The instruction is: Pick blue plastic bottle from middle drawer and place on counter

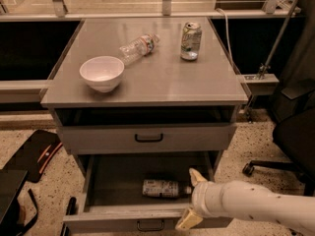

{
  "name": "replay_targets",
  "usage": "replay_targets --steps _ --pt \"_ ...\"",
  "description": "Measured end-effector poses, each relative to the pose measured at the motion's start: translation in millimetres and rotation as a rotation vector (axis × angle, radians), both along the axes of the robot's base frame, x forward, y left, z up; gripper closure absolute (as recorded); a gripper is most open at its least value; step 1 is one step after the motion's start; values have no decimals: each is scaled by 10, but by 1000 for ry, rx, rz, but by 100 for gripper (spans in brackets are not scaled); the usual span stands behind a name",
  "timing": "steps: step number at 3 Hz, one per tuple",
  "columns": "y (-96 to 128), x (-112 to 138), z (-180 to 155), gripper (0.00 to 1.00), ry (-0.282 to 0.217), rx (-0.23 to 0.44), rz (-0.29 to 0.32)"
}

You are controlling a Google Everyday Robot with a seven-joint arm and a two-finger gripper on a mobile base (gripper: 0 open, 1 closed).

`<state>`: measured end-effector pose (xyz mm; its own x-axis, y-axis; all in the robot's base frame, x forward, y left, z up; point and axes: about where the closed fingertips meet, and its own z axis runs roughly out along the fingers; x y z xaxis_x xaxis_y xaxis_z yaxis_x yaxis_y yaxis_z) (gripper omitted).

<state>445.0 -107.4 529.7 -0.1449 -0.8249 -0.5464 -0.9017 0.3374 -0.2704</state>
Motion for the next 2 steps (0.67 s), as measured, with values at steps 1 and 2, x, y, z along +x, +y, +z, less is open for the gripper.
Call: replay_targets --steps 1,2 --pt "-103 109 -116 0 -17 -29 -33" --pt "-101 125 -102 0 -21 -29 -33"
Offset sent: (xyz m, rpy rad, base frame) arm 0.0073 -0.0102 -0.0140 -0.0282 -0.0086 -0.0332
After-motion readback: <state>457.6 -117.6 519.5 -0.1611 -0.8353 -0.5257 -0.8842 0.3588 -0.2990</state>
